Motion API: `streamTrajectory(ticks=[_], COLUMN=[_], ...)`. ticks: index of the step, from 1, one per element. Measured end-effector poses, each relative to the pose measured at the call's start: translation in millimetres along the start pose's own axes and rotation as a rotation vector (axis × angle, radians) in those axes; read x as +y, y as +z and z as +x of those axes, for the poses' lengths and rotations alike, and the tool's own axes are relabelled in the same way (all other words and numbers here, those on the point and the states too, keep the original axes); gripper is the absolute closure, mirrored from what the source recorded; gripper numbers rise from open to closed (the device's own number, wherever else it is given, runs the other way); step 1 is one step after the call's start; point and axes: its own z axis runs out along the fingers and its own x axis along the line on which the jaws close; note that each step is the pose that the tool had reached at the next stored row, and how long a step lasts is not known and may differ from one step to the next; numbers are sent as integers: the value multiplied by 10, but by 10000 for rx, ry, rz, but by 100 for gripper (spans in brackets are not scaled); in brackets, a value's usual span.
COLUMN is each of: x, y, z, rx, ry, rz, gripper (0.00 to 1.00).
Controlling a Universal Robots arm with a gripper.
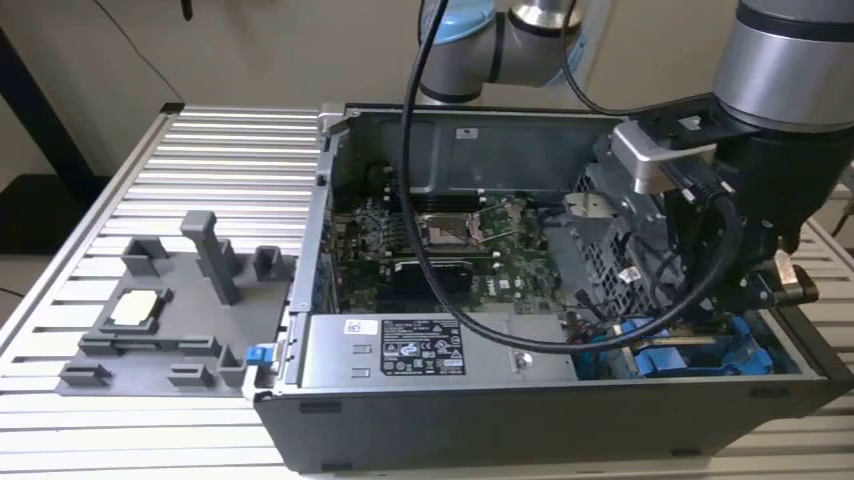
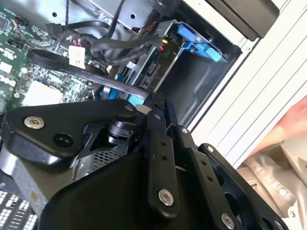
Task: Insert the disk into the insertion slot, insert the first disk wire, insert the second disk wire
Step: 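Insert the second disk wire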
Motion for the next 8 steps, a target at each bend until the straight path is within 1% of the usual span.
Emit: streamTrajectory(ticks=[1,2,6,7,8], x=[-1,0,0,0,-1], y=[3,5,8,10,12], z=[13,18,26,29,32], rx=[-10,-87,-789,-939,-1044], ry=[2,18,148,177,197], rz=[-5,-4,17,22,24], gripper=[84,84,84,84,84])
